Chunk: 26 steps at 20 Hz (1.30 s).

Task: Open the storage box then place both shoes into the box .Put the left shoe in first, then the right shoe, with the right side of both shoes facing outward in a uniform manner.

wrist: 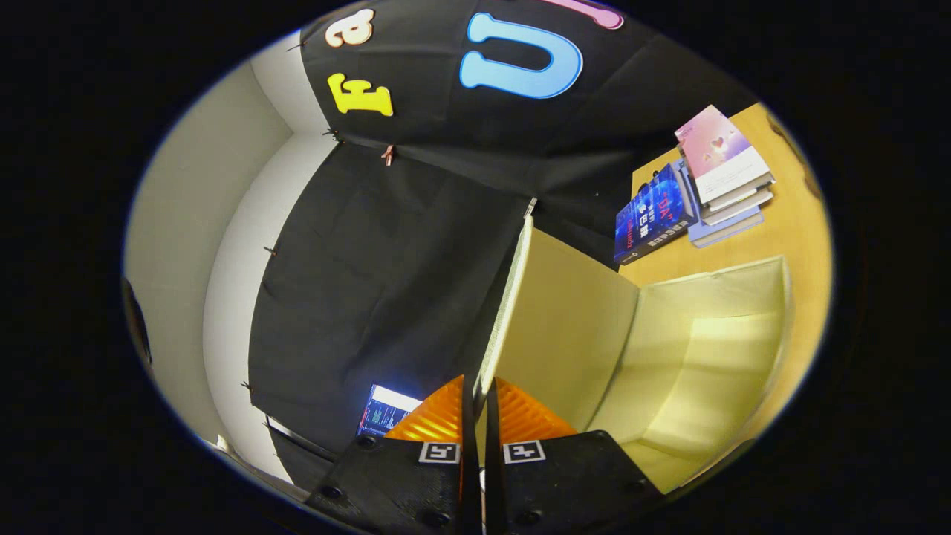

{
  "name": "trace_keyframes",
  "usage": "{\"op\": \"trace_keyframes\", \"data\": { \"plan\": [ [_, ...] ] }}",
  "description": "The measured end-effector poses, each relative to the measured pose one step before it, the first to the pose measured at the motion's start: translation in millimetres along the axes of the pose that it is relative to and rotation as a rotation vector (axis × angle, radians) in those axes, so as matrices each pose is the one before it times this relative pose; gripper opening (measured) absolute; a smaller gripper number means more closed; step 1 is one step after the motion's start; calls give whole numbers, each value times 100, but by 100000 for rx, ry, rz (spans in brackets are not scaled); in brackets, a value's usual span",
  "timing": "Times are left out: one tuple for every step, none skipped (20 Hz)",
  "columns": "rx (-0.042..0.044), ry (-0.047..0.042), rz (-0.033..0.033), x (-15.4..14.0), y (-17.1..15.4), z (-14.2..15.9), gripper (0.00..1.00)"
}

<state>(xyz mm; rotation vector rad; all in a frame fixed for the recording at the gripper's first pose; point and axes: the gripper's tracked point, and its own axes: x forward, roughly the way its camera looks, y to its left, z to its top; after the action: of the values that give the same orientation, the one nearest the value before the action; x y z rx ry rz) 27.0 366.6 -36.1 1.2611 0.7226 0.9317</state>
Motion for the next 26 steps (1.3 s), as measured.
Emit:
{"op": "trace_keyframes", "data": {
  "plan": [
    [-348,494,-53,1238,226,-157,6],
    [-759,555,-131,1311,170,-337,6],
    [-1180,472,-240,919,124,-18,9],
    [-370,416,122,1186,199,-320,10],
    [-3,-153,-438,472,-58,155,12],
    [277,43,191,831,221,-246,13],
    [-37,17,266,350,47,-24,14],
    [181,163,407,262,99,-209,24],
    [-42,130,-9,152,-63,-38,35],
    [-643,-474,-626,-82,-123,97,45],
    [-1409,-1314,-1280,-67,-472,298,56],
    [-1550,-1443,-1568,-400,-245,380,66],
    [-1918,-1999,-1581,-395,-380,459,77],
    [-2706,-1962,-2397,-691,-518,552,80],
    [-2748,-1156,-2670,-626,-761,343,86],
    [-3218,-1042,-3503,-878,-843,280,89],
    [-3269,-1567,-3373,-1238,-863,431,95],
    [-3547,-2096,-3619,-1121,-833,508,96],
    [-4017,-2638,-3948,-1343,-923,617,96],
    [-4351,-2287,-4679,-1333,-1307,530,96],
    [-4513,-1707,-5359,-1496,-1512,252,96],
    [-4489,-1283,-5643,-1546,-1758,92,96],
    [-3363,-933,-5700,-1510,-1778,37,96],
    [-3447,66,-5606,-1637,-1767,-259,96],
    [-3287,399,-5650,-1598,-1815,-486,96],
    [-2501,836,-5562,-1436,-1851,-592,96]
  ]
}}
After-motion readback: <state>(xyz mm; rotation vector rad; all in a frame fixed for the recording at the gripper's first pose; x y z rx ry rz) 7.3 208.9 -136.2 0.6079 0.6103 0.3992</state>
